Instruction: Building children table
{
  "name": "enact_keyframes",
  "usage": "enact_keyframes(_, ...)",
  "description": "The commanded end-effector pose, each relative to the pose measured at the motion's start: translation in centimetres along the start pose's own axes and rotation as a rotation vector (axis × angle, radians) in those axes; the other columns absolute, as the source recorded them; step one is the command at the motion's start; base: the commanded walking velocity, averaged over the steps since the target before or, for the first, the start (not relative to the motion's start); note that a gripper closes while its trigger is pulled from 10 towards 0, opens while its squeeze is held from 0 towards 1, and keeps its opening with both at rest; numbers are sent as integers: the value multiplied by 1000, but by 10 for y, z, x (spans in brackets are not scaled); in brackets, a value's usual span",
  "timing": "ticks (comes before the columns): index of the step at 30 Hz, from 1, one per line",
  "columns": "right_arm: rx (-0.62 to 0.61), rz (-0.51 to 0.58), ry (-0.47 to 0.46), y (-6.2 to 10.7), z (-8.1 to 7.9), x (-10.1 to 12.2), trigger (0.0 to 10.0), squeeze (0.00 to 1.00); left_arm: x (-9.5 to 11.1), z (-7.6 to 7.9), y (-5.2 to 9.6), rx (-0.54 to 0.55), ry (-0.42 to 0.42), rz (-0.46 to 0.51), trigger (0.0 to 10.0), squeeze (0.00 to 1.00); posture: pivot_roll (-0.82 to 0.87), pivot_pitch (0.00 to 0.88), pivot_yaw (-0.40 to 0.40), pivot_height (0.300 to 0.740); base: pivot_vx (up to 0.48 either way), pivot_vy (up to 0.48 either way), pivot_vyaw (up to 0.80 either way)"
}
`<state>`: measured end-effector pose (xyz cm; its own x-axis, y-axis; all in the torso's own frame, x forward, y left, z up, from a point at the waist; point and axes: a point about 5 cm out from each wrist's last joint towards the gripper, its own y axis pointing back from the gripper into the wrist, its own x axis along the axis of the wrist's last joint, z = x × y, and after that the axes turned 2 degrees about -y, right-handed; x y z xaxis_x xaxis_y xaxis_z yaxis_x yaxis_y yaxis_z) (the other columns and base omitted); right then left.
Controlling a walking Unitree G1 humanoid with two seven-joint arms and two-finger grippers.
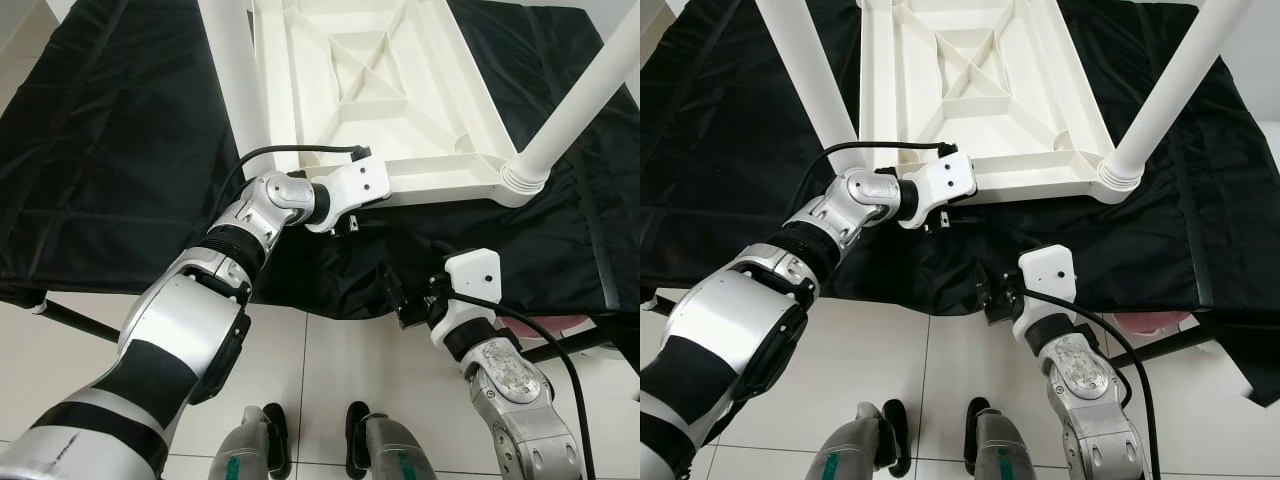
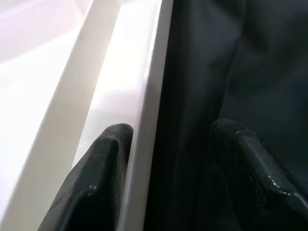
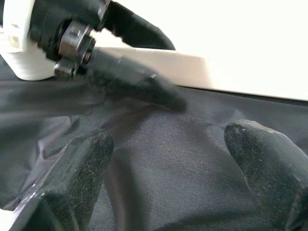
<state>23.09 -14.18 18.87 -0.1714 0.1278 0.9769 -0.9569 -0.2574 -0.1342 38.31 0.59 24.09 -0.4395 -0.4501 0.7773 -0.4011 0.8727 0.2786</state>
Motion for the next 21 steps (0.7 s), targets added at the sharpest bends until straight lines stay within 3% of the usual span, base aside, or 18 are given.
enact_keyframes(1,2,-18,-15,2,-2,-5,10000,0,4,0,0,-62,52,24,10000,0,-161,209,53,740,0,0,0)
enact_keyframes(4,0,-16,-17,1,-3,-5,10000,0,11,-10,2,-13,86,43,10000,0,-160,208,57,740,0,0,0)
enact_keyframes(9,-1,-15,-17,1,-3,-5,10000,0,10,-12,2,22,67,10,10000,0,-161,209,59,740,0,0,0)
enact_keyframes(10,-2,-15,-18,1,-3,-5,10000,0,6,-12,2,49,15,-48,7294,0,-161,210,60,740,0,0,0)
enact_keyframes(11,-2,-15,-18,1,-3,-5,10000,0,6,-12,2,49,15,-48,7294,0,-161,210,60,740,0,0,0)
enact_keyframes(12,-3,-14,-19,1,-4,-5,10000,0,2,-11,1,67,-44,-108,4745,0,-161,211,61,740,0,0,0)
enact_keyframes(16,-4,-14,-21,2,-4,-5,10000,0,-8,-6,-1,63,-105,-184,5137,0,-159,214,62,740,0,0,0)
enact_keyframes(17,-5,-15,-22,2,-4,-5,10000,0,-12,-5,-1,77,-103,-212,8471,0,-158,214,61,740,0,0,0)
enact_keyframes(21,-5,-15,-24,2,-5,-6,10000,0,-18,-6,-1,134,-85,-263,8078,0,-154,214,60,740,0,0,0)
